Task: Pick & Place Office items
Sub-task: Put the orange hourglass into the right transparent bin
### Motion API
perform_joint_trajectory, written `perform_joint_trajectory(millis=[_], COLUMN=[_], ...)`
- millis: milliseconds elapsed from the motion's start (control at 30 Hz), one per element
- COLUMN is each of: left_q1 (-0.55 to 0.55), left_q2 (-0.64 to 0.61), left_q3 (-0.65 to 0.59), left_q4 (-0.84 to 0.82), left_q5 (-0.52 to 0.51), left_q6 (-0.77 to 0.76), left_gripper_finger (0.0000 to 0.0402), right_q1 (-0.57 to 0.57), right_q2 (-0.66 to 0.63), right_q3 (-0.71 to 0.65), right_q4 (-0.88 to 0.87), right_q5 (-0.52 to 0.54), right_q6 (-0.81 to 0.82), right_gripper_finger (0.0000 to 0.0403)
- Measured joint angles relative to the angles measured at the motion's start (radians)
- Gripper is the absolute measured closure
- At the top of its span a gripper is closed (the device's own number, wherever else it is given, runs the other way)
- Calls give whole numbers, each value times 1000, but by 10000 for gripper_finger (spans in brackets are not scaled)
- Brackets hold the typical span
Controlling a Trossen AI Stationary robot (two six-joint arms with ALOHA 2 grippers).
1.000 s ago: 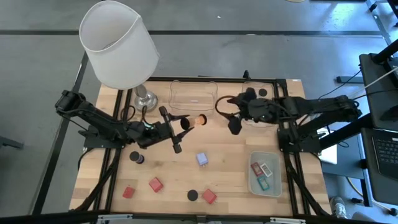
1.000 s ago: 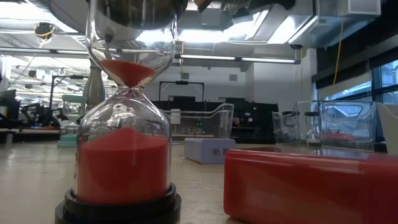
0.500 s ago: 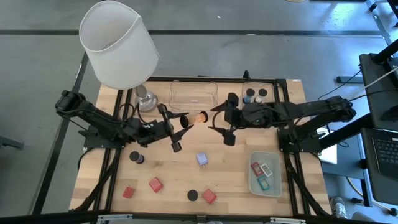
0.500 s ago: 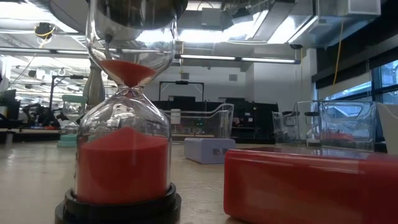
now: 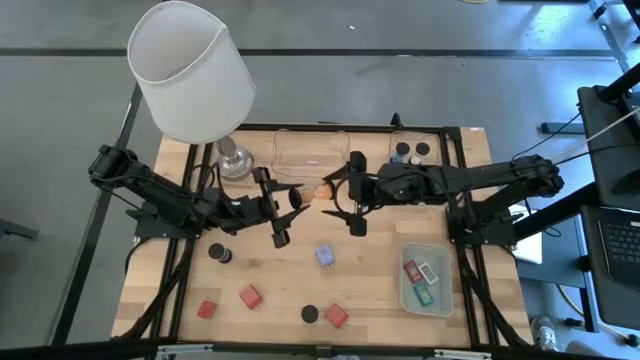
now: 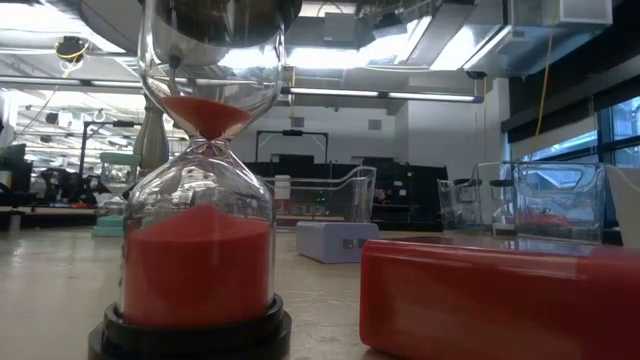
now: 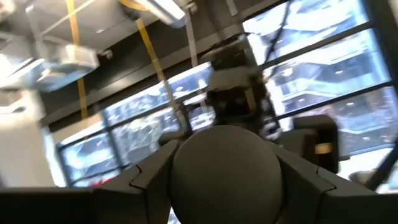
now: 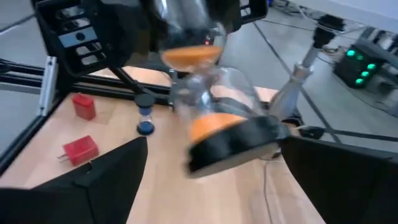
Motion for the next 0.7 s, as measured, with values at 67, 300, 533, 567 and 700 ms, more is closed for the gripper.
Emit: perform_joint_trajectory(millis=[67,300,533,567,700], left_q1=[1,15,15,15,15], left_q2=[0,0,0,0,0], left_q3=[0,0,0,0,0], left_q4=[0,0,0,0,0], left_q5=[49,115,141,143,143], left_q6=[4,-20,-31,-31,-32], left_gripper_finger=[194,194,194,194,194], right_q1=[-5,-5,-4,-4,-5], right_q2=[0,-1,-1,-1,-1], right_q3=[0,0,0,0,0], right_q4=[14,87,80,80,80], right_q5=[-30,-198,-234,-234,-234], right_q6=[0,-25,-22,-21,-18], right_gripper_finger=[32,48,74,78,92])
